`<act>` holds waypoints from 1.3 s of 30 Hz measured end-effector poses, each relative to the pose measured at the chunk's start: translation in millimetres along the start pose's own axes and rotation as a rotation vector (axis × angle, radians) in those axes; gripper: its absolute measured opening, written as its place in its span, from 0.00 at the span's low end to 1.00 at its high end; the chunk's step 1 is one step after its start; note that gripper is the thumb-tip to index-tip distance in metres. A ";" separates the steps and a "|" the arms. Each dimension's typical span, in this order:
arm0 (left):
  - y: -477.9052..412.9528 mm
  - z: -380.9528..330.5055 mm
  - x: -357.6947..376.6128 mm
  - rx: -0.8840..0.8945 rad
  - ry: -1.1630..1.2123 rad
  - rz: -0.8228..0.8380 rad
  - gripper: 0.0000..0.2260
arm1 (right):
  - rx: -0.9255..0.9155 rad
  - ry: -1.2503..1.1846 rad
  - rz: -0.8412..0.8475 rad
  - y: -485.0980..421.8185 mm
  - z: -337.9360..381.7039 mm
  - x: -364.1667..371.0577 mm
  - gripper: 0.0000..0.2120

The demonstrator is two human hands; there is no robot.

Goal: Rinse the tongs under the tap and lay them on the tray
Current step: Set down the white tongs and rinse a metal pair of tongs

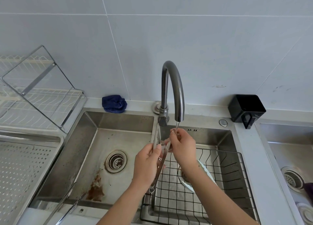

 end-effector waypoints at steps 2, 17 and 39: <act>3.2 -5.4 1.3 0.085 -0.099 0.015 0.17 | 0.007 0.065 -0.068 2.0 -1.4 -7.8 0.13; 13.5 1.7 -8.9 0.135 -0.285 -0.010 0.14 | 0.014 0.389 0.135 -5.1 0.8 -4.1 0.18; 22.4 -41.2 -15.2 0.472 -0.834 -0.114 0.13 | 0.151 -0.119 0.239 -7.9 -12.5 12.1 0.14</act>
Point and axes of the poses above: each hand's wrist, its own y-axis away from the middle knuckle, its own x-axis out of the palm, z = x × y, the point moved 9 cm from there along -y, towards the middle knuckle, and after that the axes turned 6 degrees about x, right-handed, at the moved point
